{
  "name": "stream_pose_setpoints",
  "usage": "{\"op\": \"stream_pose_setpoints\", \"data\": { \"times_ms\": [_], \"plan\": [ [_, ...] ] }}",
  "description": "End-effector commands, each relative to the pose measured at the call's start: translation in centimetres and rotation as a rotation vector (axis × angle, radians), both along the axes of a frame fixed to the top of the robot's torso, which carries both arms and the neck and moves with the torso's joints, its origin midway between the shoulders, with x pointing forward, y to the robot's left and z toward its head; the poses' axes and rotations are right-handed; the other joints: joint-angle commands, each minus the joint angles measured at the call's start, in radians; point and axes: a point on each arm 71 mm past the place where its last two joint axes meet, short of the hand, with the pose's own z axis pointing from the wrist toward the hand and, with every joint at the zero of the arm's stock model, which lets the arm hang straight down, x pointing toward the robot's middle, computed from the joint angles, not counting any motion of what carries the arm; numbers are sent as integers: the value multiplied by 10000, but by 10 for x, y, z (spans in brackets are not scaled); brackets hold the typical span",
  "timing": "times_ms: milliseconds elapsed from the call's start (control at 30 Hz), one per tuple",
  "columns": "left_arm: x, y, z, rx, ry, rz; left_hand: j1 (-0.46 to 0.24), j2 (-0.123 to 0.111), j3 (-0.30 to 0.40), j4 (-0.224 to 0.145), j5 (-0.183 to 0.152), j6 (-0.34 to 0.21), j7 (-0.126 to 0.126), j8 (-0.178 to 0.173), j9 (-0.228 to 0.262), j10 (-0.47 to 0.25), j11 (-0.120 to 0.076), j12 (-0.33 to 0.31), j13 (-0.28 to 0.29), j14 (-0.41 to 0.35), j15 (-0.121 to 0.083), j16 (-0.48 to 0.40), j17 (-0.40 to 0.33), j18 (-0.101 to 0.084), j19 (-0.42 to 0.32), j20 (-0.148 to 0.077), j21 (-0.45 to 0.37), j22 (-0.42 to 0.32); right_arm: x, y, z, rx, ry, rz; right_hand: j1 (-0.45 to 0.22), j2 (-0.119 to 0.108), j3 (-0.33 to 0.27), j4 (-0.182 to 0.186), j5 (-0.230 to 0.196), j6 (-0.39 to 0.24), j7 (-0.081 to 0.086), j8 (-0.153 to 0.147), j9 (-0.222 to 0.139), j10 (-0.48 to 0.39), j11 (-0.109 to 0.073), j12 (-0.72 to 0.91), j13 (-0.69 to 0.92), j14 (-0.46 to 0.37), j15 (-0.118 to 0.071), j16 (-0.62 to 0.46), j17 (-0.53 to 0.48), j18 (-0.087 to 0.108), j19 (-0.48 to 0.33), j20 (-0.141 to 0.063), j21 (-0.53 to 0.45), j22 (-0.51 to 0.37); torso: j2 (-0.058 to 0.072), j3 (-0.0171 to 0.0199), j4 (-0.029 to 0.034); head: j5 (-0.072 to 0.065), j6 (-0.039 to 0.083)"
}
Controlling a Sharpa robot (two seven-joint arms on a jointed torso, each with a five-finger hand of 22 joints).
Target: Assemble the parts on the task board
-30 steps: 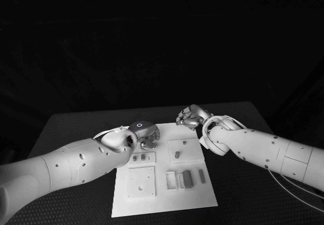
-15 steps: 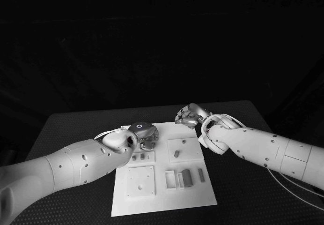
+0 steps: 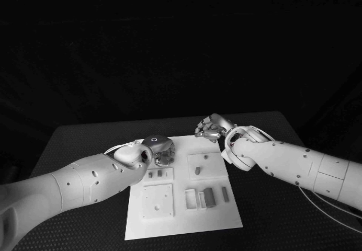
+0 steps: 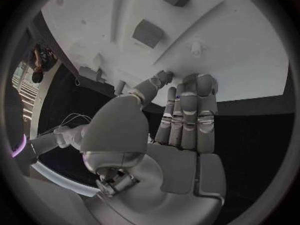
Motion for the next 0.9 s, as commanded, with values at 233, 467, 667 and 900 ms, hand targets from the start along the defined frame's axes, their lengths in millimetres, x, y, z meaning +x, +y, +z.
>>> {"op": "stream_pose_setpoints", "data": {
  "times_ms": [233,467,667,900],
  "plan": [
    [-3,-2,-10,82,165,-93,106,56,85,-16,36,-18,45,49,-64,389,-55,51,136,72,-51,96,-26,939,86,5,67,212,0,1,2,-6,-92,97,-16,-83,27,13,41,41,18,-67,-3,44,12,-63,-9,-23,-60,-55,11,283,20,-6,-35,191,9,-3,-9,-20,-13],
    [-7,-8,-11,-77,224,-285,97,78,82,-17,33,10,68,76,-83,542,-112,93,230,142,-107,157,-44,941,158,-36,114,220,0,2,2,-6,-91,105,-16,-84,27,13,41,44,18,-69,-3,44,12,-64,-10,-23,-60,-55,11,283,19,-5,-35,191,-3,-5,2,-41,-28],
    [-7,-7,-13,79,415,-275,95,120,82,-22,31,87,87,128,-89,643,-151,114,313,201,-145,204,-62,936,210,-70,155,225,0,2,2,-10,-87,109,-15,-84,27,13,41,46,18,-71,-3,44,11,-65,-10,-23,-60,-55,12,283,19,-5,-35,191,-11,4,-1,-44,-34],
    [-5,-4,-14,223,461,-150,108,164,86,-33,33,174,104,181,-94,748,-194,142,404,240,-186,245,-78,924,243,-103,193,228,0,1,2,-13,-85,102,-15,-84,27,13,41,47,18,-73,-3,45,11,-65,-10,-23,-61,-55,12,283,19,-5,-34,192,-6,0,5,-54,-39]
  ]
}}
